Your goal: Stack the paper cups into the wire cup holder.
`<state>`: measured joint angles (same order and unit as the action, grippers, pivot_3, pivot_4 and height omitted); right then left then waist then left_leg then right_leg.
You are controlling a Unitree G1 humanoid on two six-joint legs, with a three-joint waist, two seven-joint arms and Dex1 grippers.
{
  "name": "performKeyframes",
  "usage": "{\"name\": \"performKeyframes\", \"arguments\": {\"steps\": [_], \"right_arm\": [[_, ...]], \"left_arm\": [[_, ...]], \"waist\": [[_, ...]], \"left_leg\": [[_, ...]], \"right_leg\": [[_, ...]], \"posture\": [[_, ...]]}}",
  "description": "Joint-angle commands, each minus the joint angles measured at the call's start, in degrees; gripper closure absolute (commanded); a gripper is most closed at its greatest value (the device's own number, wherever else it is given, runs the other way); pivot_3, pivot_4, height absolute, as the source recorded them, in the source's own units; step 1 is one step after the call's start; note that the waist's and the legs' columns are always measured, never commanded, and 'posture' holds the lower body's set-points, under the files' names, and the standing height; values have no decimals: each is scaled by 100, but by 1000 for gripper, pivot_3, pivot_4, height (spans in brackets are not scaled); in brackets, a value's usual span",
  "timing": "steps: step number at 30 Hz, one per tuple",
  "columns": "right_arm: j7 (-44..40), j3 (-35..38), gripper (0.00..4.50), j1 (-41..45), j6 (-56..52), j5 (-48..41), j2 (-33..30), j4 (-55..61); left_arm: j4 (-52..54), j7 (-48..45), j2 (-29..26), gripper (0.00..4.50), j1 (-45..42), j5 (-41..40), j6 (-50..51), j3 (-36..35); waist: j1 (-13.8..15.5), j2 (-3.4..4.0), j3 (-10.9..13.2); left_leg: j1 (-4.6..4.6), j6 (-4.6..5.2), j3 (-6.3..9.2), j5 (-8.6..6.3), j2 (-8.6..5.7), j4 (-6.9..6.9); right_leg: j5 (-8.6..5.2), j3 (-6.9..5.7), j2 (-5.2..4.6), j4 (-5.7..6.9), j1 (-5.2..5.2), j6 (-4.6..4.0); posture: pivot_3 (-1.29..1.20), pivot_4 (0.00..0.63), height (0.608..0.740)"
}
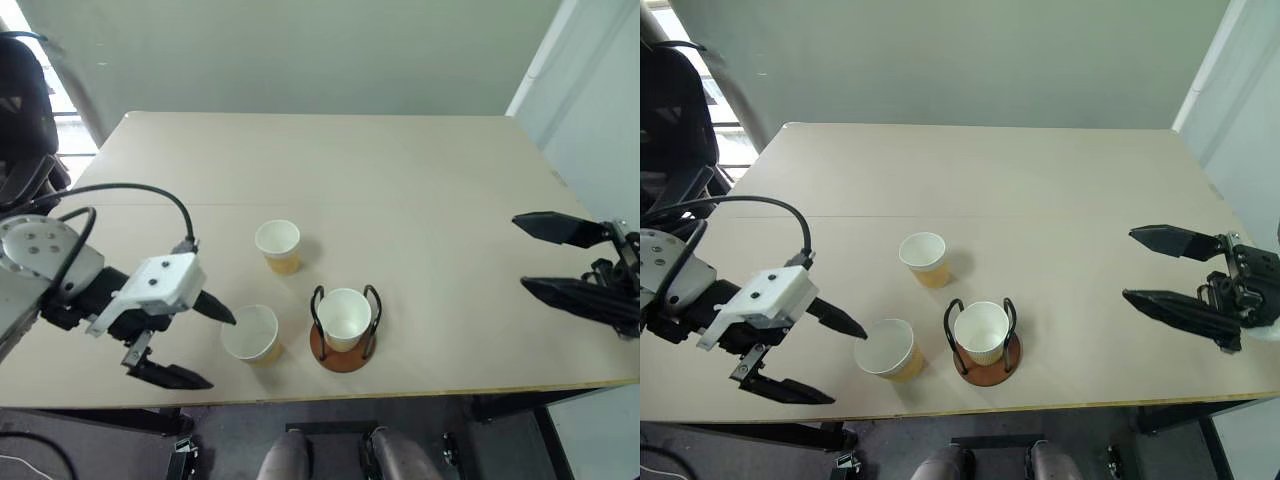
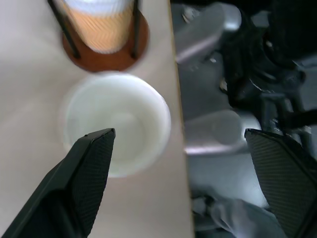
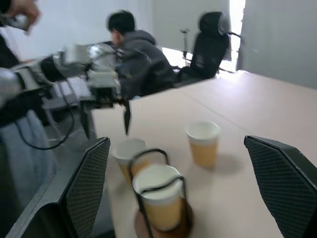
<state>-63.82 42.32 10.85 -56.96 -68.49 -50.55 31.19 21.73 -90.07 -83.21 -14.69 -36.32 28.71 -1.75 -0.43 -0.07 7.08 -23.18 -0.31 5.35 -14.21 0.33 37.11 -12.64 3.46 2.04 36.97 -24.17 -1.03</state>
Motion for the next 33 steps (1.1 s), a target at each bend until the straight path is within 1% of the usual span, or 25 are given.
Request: {"name": "performKeyframes", "arguments": {"steps": [1, 4, 6, 8, 12, 14, 16, 20, 23, 27, 28, 32, 33], "right_arm": [[261, 355, 44, -220, 42, -684, -256, 433], [518, 355, 44, -354, 276, -792, -275, 530], [646, 196, 44, -430, 450, -666, -220, 642], [775, 95, 44, -469, 598, -669, -177, 729], [917, 205, 44, -627, 778, -802, -298, 886], [1015, 248, 44, -665, 831, -899, -377, 956], [1123, 300, 44, -712, 867, -1039, -461, 1020], [1228, 363, 44, -857, 924, -1151, -604, 1082], [1293, 295, 0, -891, 992, -1174, -683, 1089], [1407, 92, 0, -734, 1151, -1131, -778, 1063], [1460, 35, 0, -654, 1200, -1152, -799, 1052], [1489, -261, 0, -387, 1308, -1112, -922, 1024], [1480, -313, 0, -338, 1330, -1080, -954, 988]], "left_arm": [[145, -243, -148, 0, -52, -37, -279, 211], [53, -243, -136, 0, -211, 209, -580, 541], [36, -243, 9, 0, -415, 367, -646, 766], [-89, -240, 274, 0, -629, 848, -860, 1059], [-525, -113, 836, 0, -998, 1798, -1369, 1564], [-615, -121, 1007, 0, -1061, 1934, -1442, 1631], [-612, -192, 1091, 0, -1040, 1956, -1454, 1630], [-586, -240, 1163, 0, -971, 1997, -1511, 1624], [-596, -239, 1223, 606, -990, 2002, -1554, 1624], [-637, -240, 1259, 2005, -1004, 1885, -1560, 1524], [-629, -241, 1232, 2424, -1020, 1805, -1526, 1504], [-426, -242, 1193, 3800, -1001, 1508, -1231, 1370], [-378, -242, 1153, 4202, -956, 1420, -1181, 1363]], "waist": [[15, -1, 0], [38, -7, -4], [44, -9, -5], [50, -6, -6], [55, -1, -8], [55, -1, -8], [53, -1, -8], [55, -2, -9], [56, -2, -9], [55, -1, -9], [55, 0, -9], [53, 0, -9], [53, 0, -9]], "left_leg": [[-2, 2, 0, -2, 0, 0], [-9, 5, 0, -5, -2, 3], [-10, 9, 1, -8, -2, 7], [-14, 10, 1, -8, -4, 10], [-13, 11, 1, -8, -5, 13], [-18, 11, 1, -8, -4, 15], [-23, 12, 1, -8, -4, 17], [-25, 20, 1, -14, -5, 18], [-26, 22, 1, -15, -5, 18], [-25, 23, 1, -15, -5, 20], [-24, 23, 1, -15, -5, 22], [-26, 24, 1, -14, -5, 33], [-26, 25, 1, -14, -5, 38]], "right_leg": [[0, 0, 0, -2, 0, 0], [-7, -1, -1, -5, 0, -7], [-9, -1, -2, -6, 0, -10], [-8, -1, -3, -4, -2, -9], [-8, -2, -5, 1, -4, -9], [-6, -3, -5, 1, -8, -6], [16, -3, -5, -1, -10, 31], [19, -3, -5, -8, -9, 41], [18, -3, -6, -8, -9, 43], [19, -3, -6, -6, -8, 45], [19, -3, -5, -6, -7, 45], [21, -3, -5, -4, -7, 48], [21, -3, -5, -4, -6, 49]], "posture": [[0, 150, 740], [0, 150, 740], [0, 150, 740], [0, 150, 740], [0, 150, 740], [0, 150, 740], [0, 150, 740], [0, 150, 740], [0, 150, 740], [0, 150, 740], [0, 150, 740], [0, 150, 740], [0, 150, 740]]}}
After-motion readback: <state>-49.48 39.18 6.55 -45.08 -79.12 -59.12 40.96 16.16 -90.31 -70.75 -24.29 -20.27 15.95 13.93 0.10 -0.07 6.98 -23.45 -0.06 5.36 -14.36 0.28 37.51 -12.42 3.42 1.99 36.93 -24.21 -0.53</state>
